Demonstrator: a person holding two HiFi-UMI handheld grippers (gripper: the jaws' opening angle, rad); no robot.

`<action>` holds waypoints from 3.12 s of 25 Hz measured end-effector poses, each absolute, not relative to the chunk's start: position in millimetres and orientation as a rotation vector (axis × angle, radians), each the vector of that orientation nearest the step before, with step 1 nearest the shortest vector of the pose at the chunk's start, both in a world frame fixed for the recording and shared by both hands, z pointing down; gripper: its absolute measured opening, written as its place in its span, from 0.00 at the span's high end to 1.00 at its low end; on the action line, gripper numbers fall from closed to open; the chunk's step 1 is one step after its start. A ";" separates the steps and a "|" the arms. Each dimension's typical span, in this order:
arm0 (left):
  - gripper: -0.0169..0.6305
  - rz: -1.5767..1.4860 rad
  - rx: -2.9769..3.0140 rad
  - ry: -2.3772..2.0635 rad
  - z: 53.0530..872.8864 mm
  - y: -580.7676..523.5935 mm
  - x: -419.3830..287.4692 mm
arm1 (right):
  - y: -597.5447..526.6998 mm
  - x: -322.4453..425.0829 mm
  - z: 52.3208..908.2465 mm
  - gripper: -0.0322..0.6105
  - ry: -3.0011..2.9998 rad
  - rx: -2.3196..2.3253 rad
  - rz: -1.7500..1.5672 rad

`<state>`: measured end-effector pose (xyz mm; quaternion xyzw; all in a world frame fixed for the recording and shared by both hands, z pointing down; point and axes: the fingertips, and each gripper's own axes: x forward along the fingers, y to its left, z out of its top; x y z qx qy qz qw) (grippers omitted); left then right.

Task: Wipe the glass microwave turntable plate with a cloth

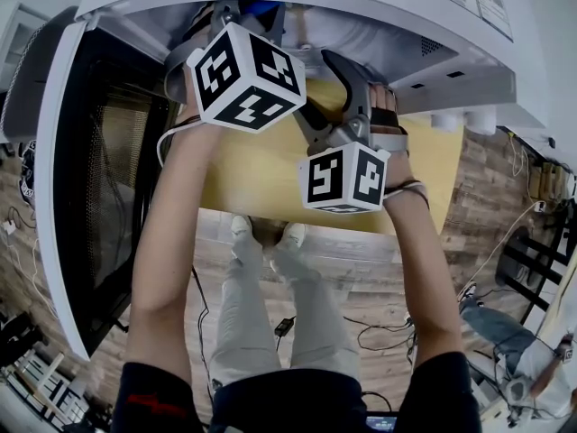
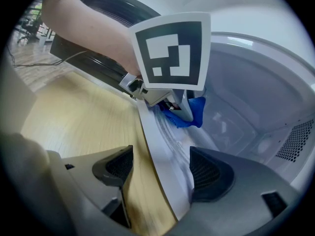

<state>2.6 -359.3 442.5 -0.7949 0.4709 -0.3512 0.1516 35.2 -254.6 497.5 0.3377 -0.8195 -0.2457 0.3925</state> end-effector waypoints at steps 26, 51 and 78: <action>0.89 -0.967 -2.279 1.100 442.8 -343.8 61.2 | -256.3 36.0 497.0 0.46 -2.067 0.904 -0.613; 0.89 -0.893 -2.318 0.891 443.0 -325.8 90.1 | -255.9 36.4 497.0 0.46 -2.060 0.915 -0.607; 0.89 -0.930 -2.272 1.154 444.4 -345.1 35.2 | -255.1 35.4 497.8 0.46 -2.061 0.907 -0.618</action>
